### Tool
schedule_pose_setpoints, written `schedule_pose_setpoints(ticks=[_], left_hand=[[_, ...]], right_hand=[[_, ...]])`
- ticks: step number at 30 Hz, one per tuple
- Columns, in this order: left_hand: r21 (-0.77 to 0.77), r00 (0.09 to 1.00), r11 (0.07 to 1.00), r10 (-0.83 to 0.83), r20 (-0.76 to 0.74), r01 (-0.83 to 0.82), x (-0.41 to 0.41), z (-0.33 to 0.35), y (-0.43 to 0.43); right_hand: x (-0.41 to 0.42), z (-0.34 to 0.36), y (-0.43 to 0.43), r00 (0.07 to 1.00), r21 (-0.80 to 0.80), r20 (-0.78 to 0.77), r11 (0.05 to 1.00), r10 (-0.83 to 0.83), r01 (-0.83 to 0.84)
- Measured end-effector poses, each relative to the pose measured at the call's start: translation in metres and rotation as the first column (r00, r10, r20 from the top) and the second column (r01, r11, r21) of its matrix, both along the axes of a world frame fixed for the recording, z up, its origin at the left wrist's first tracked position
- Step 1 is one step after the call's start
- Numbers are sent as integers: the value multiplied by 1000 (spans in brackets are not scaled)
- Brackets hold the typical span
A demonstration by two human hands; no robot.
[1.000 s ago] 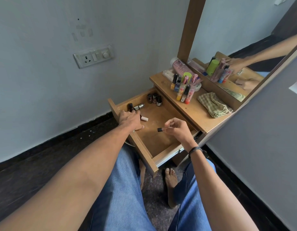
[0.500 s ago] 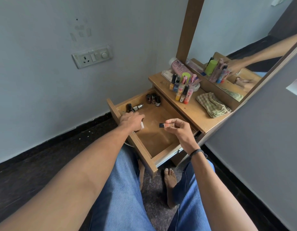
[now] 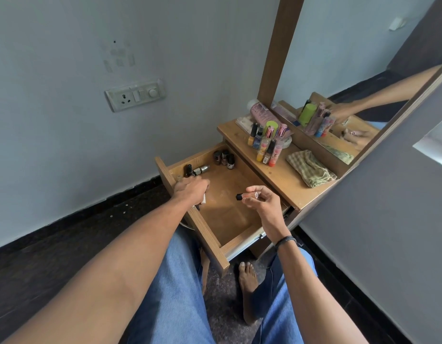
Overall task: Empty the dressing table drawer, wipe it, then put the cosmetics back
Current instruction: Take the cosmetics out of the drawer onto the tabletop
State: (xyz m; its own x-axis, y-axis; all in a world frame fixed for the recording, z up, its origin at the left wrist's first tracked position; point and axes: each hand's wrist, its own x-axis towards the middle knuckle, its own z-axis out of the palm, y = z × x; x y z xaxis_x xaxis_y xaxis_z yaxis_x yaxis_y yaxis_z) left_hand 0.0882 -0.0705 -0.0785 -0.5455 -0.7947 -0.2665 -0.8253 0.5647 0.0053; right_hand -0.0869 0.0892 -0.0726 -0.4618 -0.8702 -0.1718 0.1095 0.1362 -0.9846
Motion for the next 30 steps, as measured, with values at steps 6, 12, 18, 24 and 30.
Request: schedule_pose_setpoints(ticks=[6,12,18,24,30], left_hand=[[-34,998,999,-7,-54,5,-1,-3,-2],[-74,989,997,17,-148,-29,-1,-4,-2],[-99,963,995,6,-268,-34,0,-3,-3],[64,858,988,152,-490,-139,-3,-1,-11],[271,514,941,337,-789,-202,-51,46,-28]], right_hand=[[-11,28,-5,983,-111,-139,988,-120,105],[-52,51,-23,866,-193,-361,937,-345,293],[-72,38,-24,833,-148,-321,892,-451,427],[-78,38,-26,825,-157,-331,889,-458,430],[-70,36,-30,799,-192,-422,903,-429,383]])
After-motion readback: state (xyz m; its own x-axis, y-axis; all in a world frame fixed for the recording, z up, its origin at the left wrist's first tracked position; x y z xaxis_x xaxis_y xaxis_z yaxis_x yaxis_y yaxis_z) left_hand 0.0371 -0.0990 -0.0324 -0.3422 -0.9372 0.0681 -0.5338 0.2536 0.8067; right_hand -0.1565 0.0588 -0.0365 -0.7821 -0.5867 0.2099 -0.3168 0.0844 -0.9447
